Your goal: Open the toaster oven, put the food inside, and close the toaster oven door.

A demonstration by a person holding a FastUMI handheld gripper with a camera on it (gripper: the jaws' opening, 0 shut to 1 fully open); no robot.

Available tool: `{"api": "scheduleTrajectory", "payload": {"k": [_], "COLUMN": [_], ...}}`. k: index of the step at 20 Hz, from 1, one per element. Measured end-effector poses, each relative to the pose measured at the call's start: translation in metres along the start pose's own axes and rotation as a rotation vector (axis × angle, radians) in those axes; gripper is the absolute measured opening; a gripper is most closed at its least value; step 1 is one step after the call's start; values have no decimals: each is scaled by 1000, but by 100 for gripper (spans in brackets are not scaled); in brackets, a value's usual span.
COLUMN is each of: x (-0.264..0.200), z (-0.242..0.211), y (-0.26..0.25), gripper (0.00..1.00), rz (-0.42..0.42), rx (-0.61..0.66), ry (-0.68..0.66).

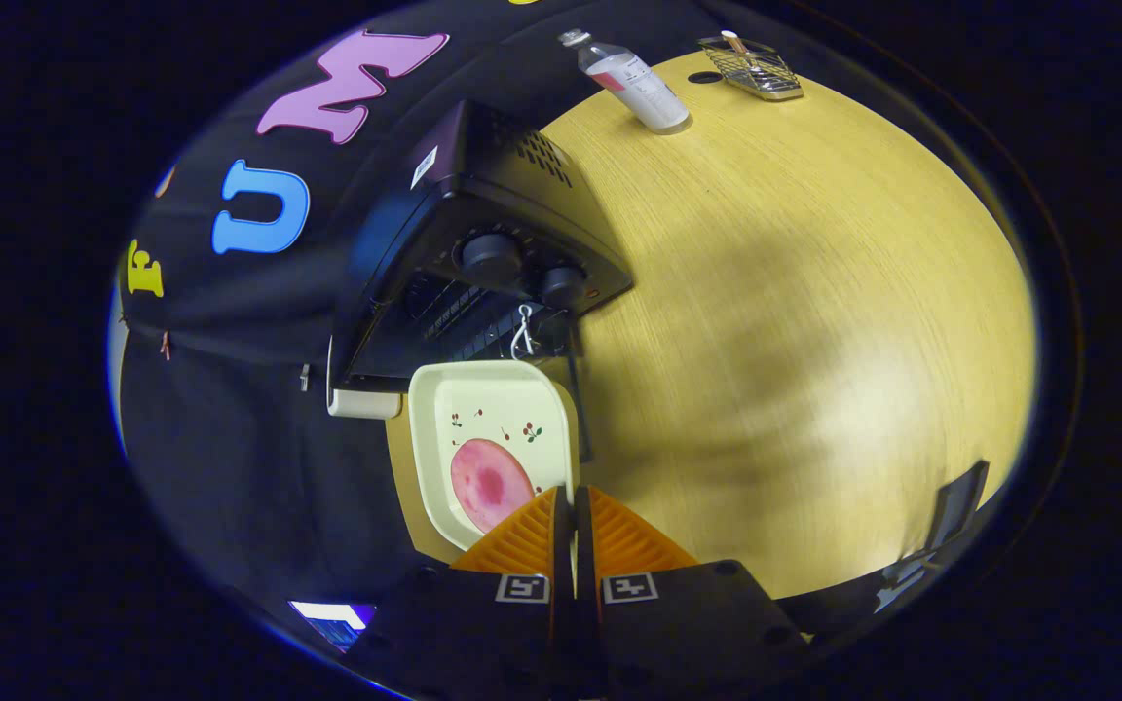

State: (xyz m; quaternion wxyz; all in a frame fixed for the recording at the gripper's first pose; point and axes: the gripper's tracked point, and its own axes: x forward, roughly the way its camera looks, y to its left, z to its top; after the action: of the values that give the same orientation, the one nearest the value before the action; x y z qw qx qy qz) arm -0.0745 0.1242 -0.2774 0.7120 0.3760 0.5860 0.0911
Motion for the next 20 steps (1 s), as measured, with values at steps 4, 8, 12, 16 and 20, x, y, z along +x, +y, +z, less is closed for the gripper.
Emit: {"api": "scheduleTrajectory", "payload": {"k": [4,8,12,16,20], "x": [34,67,87,109,127], "z": [-10,-10,8,36,52], "y": [37,58,77,93,111], "gripper": [5,5,5,5,5], "rz": [-6,-32,-39,-44,-33], "rx": [103,207,370,526,629], "ry": [-61,-134,-227,-316,-362]}}
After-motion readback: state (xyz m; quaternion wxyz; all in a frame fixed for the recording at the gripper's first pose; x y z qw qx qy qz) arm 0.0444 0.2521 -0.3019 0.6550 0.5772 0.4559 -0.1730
